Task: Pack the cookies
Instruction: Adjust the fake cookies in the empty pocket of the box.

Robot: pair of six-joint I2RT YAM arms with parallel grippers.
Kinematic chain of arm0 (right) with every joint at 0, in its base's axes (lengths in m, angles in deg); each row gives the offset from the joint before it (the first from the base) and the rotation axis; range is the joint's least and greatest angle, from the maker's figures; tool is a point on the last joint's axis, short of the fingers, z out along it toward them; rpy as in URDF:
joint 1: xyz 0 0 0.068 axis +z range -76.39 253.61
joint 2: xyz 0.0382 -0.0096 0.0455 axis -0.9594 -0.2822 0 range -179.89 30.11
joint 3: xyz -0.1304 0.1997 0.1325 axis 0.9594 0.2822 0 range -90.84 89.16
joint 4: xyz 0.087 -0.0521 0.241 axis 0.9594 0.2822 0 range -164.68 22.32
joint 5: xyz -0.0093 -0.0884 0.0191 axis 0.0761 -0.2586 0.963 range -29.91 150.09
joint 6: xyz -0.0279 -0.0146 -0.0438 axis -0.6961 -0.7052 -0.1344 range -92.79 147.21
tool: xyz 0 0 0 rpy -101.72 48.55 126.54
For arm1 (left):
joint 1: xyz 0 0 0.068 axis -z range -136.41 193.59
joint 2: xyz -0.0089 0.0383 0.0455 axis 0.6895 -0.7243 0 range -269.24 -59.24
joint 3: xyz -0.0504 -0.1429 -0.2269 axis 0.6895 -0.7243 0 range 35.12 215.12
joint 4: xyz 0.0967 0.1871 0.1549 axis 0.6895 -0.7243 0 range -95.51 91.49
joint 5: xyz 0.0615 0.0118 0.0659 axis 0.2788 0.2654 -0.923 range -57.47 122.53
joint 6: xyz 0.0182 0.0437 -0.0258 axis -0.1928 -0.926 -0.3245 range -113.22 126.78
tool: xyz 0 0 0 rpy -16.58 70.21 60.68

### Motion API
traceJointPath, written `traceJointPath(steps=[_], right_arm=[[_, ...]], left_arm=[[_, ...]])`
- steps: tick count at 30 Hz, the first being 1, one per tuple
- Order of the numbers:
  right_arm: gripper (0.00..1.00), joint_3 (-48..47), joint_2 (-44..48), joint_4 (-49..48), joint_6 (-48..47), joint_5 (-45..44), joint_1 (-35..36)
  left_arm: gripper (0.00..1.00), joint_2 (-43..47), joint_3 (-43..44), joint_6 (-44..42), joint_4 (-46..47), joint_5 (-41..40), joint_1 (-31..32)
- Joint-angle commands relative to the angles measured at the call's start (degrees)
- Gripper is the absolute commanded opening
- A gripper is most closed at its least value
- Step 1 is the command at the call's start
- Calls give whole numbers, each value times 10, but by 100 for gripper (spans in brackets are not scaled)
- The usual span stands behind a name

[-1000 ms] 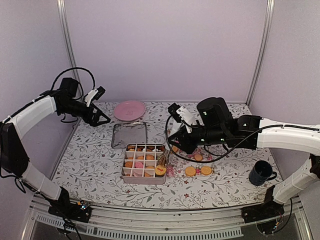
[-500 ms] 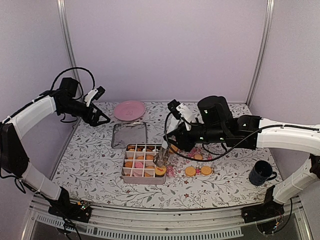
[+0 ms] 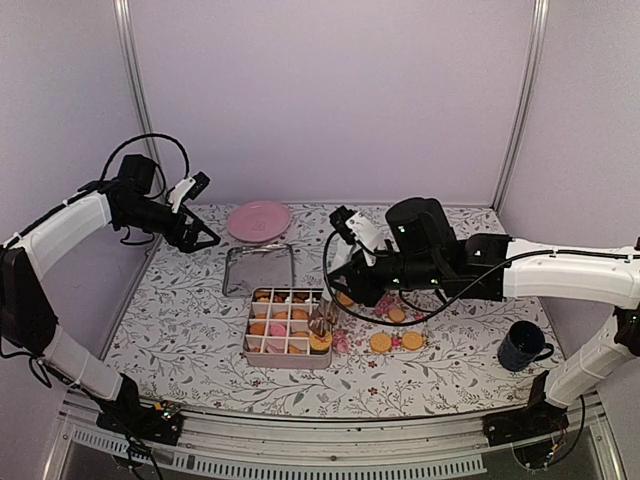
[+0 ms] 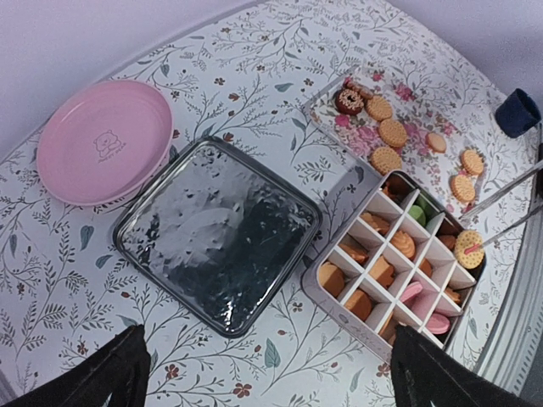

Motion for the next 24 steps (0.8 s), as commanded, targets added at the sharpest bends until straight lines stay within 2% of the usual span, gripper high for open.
traceJointPath(steps=[1, 16, 24], right_arm=[[38, 12, 3, -28, -9, -15, 4], [36, 47, 16, -45, 19, 15, 4], [38, 71, 45, -46, 44, 33, 4]], left_arm=[[99, 12, 1, -5, 5, -1, -4], [99, 9, 11, -4, 0, 4, -3], [99, 9, 10, -3, 0, 7, -3]])
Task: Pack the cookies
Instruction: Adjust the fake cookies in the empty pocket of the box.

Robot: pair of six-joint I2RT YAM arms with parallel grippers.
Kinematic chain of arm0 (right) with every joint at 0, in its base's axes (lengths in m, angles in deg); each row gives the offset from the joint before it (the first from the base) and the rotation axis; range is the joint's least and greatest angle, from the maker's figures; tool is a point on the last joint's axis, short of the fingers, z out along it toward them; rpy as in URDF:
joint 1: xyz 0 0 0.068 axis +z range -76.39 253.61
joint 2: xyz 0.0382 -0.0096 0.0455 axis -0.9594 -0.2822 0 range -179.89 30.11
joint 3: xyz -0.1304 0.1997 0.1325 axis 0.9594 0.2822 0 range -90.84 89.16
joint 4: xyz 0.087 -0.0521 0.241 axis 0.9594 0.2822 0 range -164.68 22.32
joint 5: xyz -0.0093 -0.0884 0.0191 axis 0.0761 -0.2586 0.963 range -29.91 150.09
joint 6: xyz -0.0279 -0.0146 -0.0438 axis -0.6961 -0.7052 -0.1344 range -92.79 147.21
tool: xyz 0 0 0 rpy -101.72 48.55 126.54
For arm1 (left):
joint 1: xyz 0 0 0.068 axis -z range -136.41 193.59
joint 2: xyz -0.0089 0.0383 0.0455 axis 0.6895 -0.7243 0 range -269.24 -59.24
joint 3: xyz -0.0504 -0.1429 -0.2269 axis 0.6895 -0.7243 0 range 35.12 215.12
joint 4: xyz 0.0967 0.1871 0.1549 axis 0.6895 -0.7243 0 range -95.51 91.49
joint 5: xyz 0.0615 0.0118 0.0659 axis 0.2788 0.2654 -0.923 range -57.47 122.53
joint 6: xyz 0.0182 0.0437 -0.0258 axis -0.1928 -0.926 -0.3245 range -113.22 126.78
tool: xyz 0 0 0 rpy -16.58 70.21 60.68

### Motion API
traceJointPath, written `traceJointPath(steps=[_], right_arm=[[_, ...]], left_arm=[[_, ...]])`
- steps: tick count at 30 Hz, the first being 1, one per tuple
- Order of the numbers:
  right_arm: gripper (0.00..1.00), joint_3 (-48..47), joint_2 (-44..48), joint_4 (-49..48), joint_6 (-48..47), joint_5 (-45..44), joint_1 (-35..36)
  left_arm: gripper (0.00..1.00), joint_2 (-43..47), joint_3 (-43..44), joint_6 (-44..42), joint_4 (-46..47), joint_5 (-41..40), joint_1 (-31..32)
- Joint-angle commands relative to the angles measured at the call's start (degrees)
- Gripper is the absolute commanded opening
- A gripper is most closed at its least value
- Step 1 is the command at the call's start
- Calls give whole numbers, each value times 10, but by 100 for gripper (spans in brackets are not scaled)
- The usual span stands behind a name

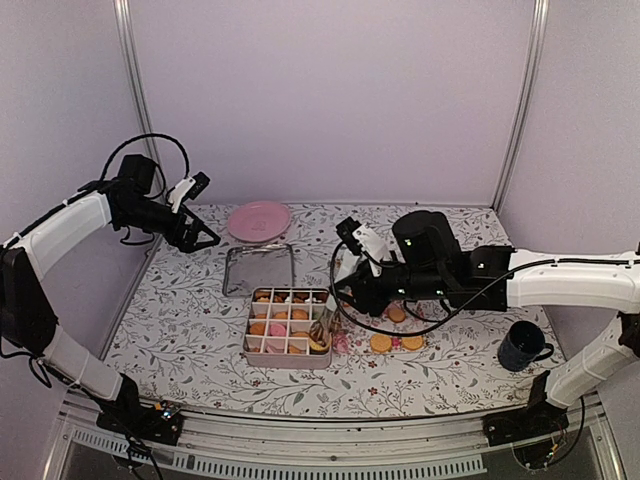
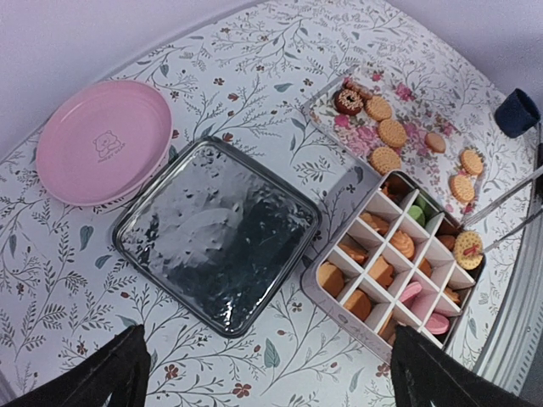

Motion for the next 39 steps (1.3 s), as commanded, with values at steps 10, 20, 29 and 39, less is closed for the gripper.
traceJointPath(steps=[10, 20, 29, 39], right_arm=[[38, 34, 23, -1, 22, -23, 4], [41, 28, 24, 11, 5, -46, 4], [34, 23, 19, 11, 18, -20, 8], [26, 28, 49, -25, 41, -2, 9]], left_arm=[[99, 10, 13, -2, 1, 8, -3], [99, 8, 19, 0, -2, 8, -3], [99, 1, 25, -2, -6, 7, -2], [99, 6, 21, -4, -6, 5, -2]])
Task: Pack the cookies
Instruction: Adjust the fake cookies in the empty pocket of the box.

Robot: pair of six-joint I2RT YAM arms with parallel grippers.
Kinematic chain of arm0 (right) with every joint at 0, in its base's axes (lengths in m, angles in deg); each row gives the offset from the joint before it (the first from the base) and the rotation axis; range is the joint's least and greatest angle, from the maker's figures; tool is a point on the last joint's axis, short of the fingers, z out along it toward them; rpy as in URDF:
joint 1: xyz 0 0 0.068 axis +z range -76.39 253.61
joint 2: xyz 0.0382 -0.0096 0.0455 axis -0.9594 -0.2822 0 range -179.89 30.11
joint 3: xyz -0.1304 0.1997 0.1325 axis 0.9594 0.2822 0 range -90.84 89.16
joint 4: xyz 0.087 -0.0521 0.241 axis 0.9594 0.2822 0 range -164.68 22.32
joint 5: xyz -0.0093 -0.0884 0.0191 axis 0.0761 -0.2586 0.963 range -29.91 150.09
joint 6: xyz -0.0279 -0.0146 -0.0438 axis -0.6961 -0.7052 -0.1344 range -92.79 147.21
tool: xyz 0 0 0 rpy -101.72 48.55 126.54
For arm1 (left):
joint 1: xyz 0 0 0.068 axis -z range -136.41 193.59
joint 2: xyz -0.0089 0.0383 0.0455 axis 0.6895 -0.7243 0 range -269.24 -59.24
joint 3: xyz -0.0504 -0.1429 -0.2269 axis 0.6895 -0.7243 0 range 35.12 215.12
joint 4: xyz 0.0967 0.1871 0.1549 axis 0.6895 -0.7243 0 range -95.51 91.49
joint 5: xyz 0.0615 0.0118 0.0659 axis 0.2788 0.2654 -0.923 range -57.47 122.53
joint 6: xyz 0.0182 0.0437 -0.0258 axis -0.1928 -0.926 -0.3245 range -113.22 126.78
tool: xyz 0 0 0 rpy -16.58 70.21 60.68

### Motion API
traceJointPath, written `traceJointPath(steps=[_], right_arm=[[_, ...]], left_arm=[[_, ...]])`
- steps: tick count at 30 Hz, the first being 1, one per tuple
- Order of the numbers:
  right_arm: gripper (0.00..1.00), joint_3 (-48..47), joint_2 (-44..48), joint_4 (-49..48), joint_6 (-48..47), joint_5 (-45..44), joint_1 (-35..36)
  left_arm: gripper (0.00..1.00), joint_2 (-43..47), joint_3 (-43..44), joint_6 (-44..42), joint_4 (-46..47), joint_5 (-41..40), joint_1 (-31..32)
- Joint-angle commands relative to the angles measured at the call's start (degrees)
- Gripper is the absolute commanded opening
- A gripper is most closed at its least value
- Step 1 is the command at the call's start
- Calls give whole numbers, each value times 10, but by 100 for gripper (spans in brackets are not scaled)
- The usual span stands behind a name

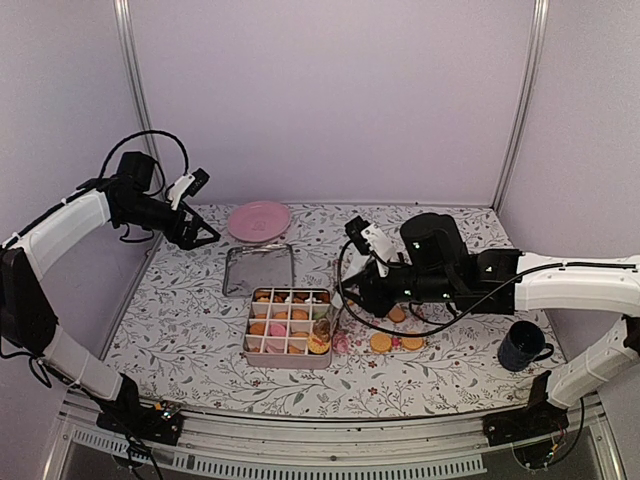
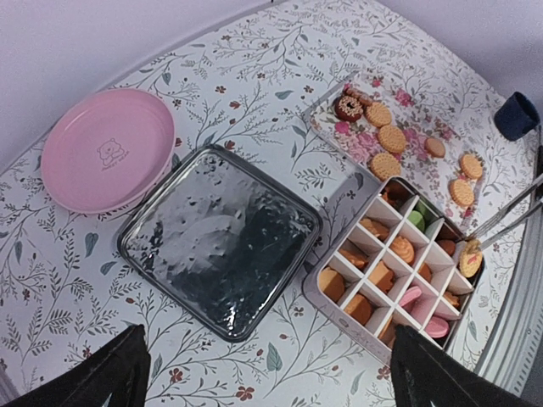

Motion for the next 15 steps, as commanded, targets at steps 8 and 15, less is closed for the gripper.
traceJointPath(steps=[8, 15], right_arm=[[14, -1, 28, -16, 13, 25, 10], [9, -28, 20, 10, -5, 15, 30]], left_arm=[[99, 7, 9, -6, -5, 0, -2], [99, 5, 9, -6, -4, -1, -2]])
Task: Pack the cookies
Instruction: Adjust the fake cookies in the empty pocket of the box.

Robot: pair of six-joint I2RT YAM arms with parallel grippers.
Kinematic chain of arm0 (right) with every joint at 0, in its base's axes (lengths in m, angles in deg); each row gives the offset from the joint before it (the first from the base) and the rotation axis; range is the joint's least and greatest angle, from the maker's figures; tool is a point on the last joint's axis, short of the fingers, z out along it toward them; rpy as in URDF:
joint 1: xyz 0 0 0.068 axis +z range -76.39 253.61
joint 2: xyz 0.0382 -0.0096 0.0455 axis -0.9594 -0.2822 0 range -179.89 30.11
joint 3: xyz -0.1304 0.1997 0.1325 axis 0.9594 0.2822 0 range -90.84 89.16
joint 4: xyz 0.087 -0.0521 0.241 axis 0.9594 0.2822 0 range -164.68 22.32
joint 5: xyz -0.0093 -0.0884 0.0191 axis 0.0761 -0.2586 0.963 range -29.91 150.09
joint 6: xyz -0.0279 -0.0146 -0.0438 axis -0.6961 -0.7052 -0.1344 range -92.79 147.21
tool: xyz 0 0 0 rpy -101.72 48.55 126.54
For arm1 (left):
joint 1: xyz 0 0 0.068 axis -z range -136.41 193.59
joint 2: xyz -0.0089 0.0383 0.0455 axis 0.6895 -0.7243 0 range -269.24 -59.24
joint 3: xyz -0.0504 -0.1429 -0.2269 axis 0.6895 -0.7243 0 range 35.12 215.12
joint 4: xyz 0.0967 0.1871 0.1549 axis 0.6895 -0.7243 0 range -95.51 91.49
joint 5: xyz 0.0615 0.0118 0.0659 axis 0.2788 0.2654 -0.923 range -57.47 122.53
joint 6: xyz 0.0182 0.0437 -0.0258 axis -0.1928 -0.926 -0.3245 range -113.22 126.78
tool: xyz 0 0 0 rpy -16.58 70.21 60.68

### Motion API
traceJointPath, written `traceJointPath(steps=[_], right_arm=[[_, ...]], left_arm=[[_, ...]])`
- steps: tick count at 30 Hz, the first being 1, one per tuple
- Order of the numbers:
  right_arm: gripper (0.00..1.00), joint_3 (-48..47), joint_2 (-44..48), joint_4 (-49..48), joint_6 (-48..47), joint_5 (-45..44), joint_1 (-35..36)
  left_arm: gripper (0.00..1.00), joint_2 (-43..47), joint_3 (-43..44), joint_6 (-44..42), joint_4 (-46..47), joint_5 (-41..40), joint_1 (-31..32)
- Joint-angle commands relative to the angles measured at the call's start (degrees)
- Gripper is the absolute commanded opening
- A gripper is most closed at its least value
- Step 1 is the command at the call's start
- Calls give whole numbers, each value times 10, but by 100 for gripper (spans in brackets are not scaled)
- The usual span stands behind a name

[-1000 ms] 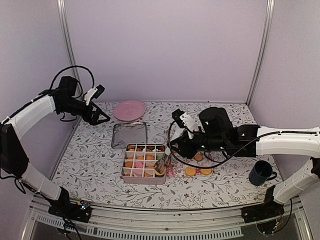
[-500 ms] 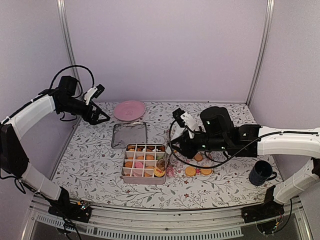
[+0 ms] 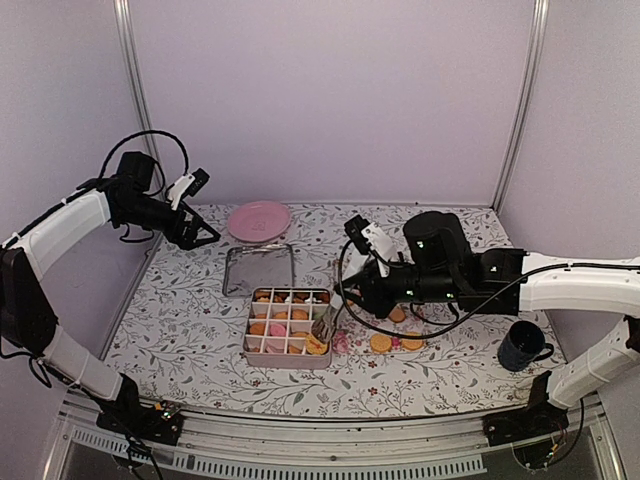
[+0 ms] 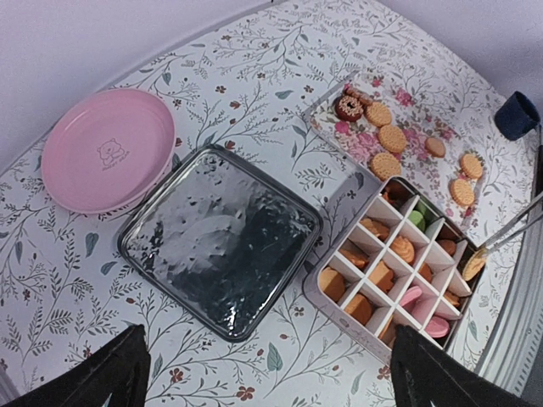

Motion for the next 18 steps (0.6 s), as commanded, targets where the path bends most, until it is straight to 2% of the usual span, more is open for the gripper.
traceJointPath(steps=[1, 6, 18], right_arm=[[8, -35, 4, 21, -17, -17, 28], [6, -62, 4, 62, -45, -64, 44], [4, -89, -9, 108, -69, -83, 47]], left_arm=[[99, 5, 10, -4, -5, 0, -2], [99, 4, 15, -3, -4, -1, -2], [99, 6, 17, -2, -3, 0, -2]])
